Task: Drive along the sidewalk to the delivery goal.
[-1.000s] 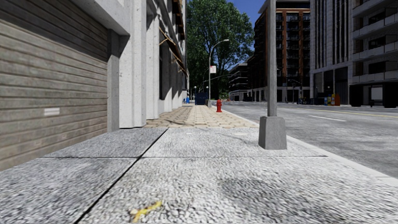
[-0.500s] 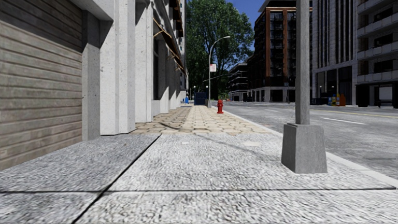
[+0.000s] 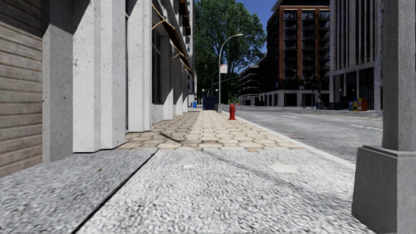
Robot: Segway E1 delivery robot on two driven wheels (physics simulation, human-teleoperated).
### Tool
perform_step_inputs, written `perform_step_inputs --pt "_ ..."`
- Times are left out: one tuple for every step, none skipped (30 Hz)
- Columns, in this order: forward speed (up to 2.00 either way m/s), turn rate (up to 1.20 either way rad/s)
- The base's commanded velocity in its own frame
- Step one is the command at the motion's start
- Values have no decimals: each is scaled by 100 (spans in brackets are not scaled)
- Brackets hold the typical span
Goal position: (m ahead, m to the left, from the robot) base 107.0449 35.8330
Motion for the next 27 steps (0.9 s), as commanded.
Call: perform_step_inputs --pt "200 0" --pt "200 0" --pt "200 0" --pt "200 0" --pt "200 0" --pt "200 0" --pt "200 0" --pt "200 0" --pt "200 0" --pt "200 0" --pt "200 0" --pt "200 0" --pt "200 0" --pt "200 0" --pt "200 0" --pt "200 0" --pt "200 0" --pt "200 0" --pt "200 0" --pt "200 0" --pt "200 0" --pt "200 0" --pt "200 0" --pt "200 0" --pt "200 0" --pt "200 0" --pt "200 0"
